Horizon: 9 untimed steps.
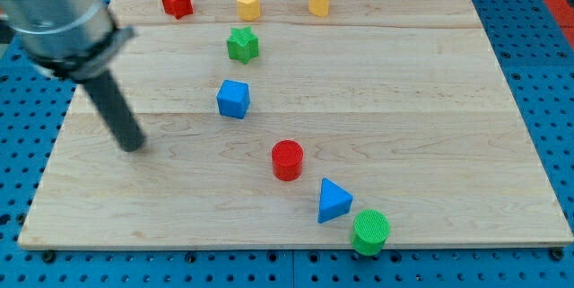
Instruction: Place the red circle below the blue cube
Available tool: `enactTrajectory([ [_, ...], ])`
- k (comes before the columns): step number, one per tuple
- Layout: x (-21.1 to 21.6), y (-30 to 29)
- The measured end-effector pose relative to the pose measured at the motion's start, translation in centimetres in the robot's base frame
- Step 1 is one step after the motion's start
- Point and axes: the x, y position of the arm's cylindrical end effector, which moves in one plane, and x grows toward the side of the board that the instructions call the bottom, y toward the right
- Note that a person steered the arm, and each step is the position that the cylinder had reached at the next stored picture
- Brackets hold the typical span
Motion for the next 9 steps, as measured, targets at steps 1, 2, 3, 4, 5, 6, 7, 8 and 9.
enactTrajectory([
  [1,-1.9,5.7],
  [2,-3.2,9.4],
  [3,-2.3,13.2],
  [4,-0.5,23.1],
  [5,3.9,24.7],
  [6,3.1,19.4],
  [7,2.1,16.7],
  [8,2.5,16.8],
  [9,4.2,17.1],
])
